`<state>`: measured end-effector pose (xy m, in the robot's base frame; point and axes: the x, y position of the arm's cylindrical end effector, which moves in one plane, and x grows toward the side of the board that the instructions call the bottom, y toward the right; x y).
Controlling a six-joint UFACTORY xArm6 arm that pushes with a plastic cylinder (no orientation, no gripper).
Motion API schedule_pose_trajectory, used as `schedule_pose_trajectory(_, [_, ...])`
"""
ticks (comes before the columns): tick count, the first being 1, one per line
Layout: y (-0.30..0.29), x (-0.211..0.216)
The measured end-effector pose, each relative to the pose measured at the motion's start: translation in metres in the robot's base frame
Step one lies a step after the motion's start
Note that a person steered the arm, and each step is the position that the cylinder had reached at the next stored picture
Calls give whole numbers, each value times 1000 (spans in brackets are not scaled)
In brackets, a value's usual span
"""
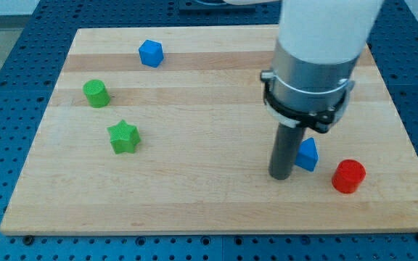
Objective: Slide the blue triangle to the top of the red circle
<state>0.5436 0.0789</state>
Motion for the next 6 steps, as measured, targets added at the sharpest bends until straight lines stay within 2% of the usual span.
schedule_pose_trajectory(4, [11, -27])
schedule_pose_trajectory(5, [46, -27])
schedule_pose_trajectory(6, [54, -28])
